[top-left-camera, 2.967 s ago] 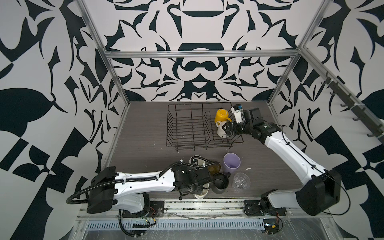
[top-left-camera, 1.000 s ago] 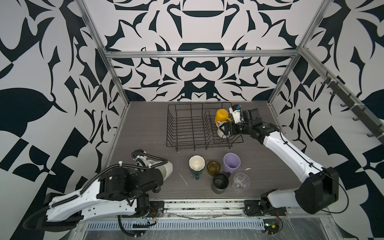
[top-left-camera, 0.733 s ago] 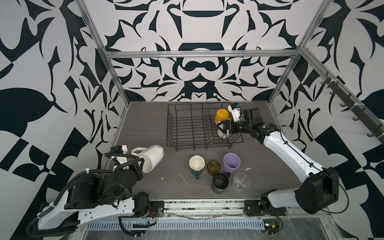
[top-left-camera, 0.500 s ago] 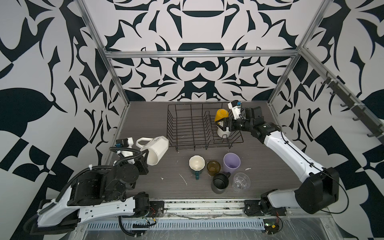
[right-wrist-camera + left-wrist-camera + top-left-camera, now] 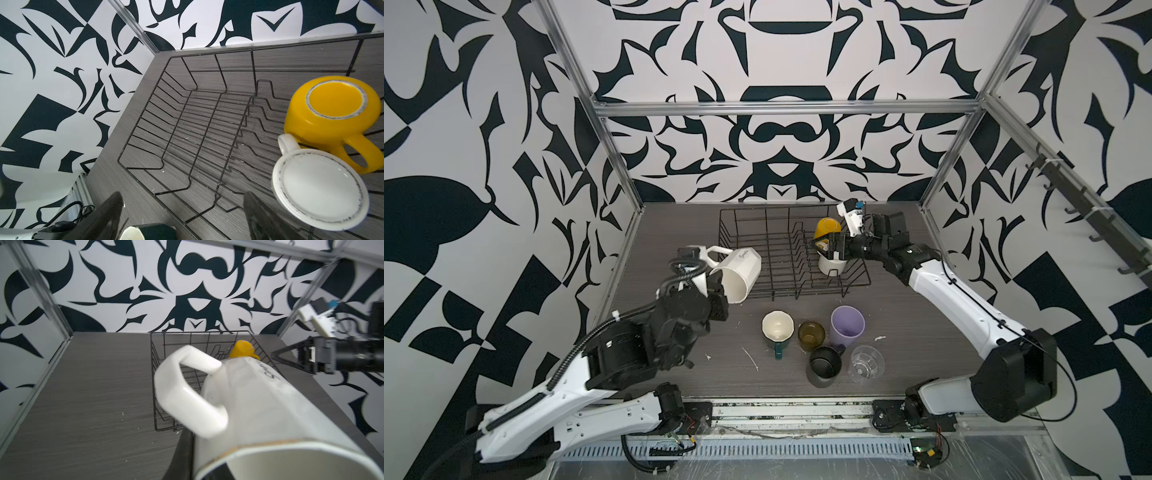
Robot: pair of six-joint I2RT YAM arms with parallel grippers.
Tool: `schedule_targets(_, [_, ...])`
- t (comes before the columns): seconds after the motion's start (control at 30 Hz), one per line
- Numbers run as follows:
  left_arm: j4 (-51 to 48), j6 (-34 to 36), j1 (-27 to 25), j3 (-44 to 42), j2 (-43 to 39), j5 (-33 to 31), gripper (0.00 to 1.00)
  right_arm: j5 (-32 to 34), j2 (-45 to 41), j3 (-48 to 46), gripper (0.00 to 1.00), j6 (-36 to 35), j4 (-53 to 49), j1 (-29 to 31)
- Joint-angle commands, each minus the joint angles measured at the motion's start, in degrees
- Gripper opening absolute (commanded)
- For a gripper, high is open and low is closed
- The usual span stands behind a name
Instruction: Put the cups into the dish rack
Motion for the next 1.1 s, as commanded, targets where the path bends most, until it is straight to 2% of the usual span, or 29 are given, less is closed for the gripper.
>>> schedule_targets(0.0, [8.16,-0.75,15.09,2.01,1.52,21.07,0.0,-0.91,-2.23,0.44,0.93,-0.15,2.0,-0.55])
schedule_targets(0.03, [10.12,-0.91,18.42,1.81,2.53,25.41,0.0,-0.97,-2.78,0.05,0.93,-0.44,1.96,-0.69])
schedule_targets(0.1, [13.36,-0.47,21.71,1.95,4.95,30.45,0.0,-1.47,-3.7,-0.82,0.93,-0.78,2.03,-1.11])
schedule_targets(0.33, [21.15,-0.05,29.63,5.28,14.05,48.92,0.0,-8.86,-6.53,-4.43,0.94,0.51,8.13,-3.25])
schedule_targets(0.5, [27.33,-4.96,37.81,4.4,17.1,65.1,0.0,-13.41,-8.29,-7.56,0.99,1.74,16.78,-3.92])
schedule_targets(0.6, [33.23,-9.19,41.01,2.69,18.54,73.7,0.0,-14.97,-8.96,-9.51,0.99,2.3,22.21,-4.11])
schedule_targets(0.67, [37.45,-11.64,41.97,1.79,19.7,78.58,0.0,-17.04,-9.14,-10.75,0.99,3.66,26.66,-4.14])
schedule_targets(0.8, [40.69,-10.98,42.14,1.93,22.98,85.83,0.0,-20.54,-9.21,-11.72,0.99,7.07,33.41,-4.21])
schedule_targets(0.97, [45.18,-2.23,42.16,-1.03,24.15,89.43,0.0,-25.06,-9.7,-11.39,0.99,10.63,37.87,-4.17])
schedule_targets(1.07, [51.94,2.03,42.12,-4.89,24.21,92.47,0.0,-26.81,-10.78,-11.13,0.99,12.05,38.3,-4.19])
